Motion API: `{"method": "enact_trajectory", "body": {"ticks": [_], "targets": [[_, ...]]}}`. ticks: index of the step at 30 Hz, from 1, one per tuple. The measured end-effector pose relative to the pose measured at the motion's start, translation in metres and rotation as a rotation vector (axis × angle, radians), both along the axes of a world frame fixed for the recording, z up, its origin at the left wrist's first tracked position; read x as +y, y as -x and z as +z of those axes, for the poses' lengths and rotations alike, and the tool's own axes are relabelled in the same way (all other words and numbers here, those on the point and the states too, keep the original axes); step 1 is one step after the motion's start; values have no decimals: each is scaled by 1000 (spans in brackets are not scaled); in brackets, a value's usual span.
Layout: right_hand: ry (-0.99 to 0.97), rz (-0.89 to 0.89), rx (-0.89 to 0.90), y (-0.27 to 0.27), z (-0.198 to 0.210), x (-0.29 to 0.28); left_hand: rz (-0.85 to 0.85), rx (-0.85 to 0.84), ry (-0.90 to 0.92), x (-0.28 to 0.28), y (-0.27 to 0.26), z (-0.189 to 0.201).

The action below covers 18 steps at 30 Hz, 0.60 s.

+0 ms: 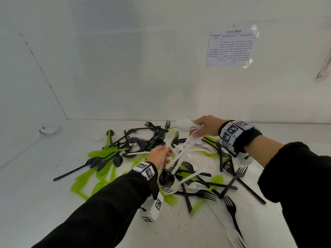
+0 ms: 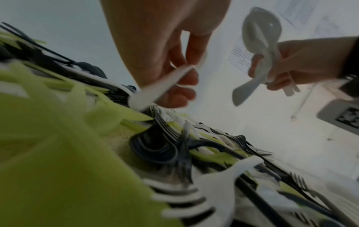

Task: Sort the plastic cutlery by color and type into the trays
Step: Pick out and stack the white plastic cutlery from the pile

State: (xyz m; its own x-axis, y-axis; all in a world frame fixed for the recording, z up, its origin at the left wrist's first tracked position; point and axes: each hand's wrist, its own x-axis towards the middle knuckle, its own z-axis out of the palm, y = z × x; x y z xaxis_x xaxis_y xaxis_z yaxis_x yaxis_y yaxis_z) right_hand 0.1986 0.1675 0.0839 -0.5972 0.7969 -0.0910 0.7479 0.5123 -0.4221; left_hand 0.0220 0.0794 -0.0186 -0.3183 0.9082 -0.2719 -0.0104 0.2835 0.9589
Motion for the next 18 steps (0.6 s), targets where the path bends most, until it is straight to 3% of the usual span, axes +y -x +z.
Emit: {"method": "enact_trajectory", "body": {"ticks": [2, 4, 9, 14, 18], "targets": [[-3, -25, -17, 16, -7, -2, -150, -132, 54, -5, -5, 2], [-25, -75, 8, 29, -18, -3, -209, -151, 91, -8, -9, 2], [-11, -191, 100, 47, -44, -8, -108, -129, 69, -7, -13, -8], [124, -376, 434, 59, -63, -23, -106, -204, 68, -8, -14, -9], [109, -369, 432, 64, -72, -34, -101, -222, 79, -4, -17, -8]]}}
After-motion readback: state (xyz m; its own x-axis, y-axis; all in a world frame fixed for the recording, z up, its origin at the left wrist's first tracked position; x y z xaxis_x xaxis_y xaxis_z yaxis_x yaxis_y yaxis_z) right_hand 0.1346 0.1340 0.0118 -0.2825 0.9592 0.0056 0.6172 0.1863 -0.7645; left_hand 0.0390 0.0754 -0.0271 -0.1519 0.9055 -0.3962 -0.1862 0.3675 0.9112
